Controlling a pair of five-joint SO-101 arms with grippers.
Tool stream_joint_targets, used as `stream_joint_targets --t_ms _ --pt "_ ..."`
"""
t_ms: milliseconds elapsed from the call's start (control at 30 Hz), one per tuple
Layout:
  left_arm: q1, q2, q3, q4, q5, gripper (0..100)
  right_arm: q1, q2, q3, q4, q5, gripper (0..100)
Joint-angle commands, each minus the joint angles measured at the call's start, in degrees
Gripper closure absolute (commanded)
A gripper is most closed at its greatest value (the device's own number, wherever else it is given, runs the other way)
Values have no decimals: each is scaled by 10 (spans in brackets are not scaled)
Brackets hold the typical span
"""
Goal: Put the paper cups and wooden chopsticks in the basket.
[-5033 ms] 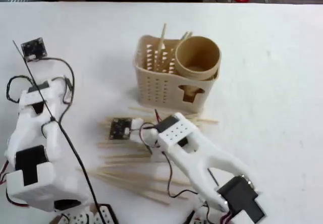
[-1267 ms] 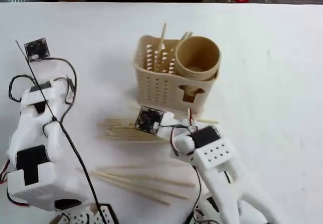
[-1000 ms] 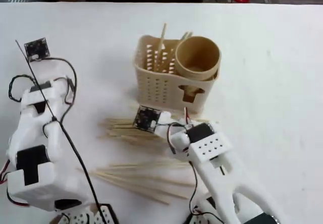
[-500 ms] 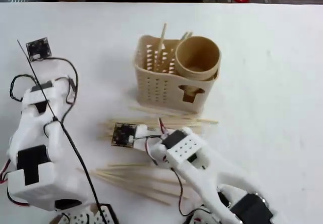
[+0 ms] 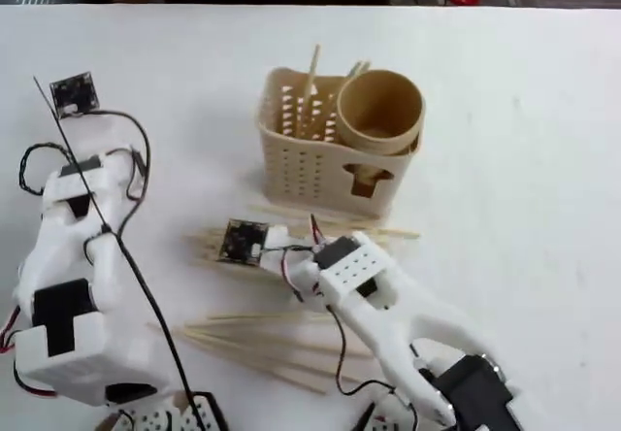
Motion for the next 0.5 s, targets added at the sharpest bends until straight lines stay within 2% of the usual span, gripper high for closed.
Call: stream_joint_targets --t_ms 0,133,333,467 --pt "7 -4 -28 1 4 899 5 -13 -9 11 -7 982" --pt "7 -4 -30 0 4 899 5 -93 -9 58 -25 982" --pt "7 -4 -30 -1 4 899 7 -310 -6 138 -77 982" --pt "7 -4 -30 -1 4 899 32 -414 -6 156 -106 982"
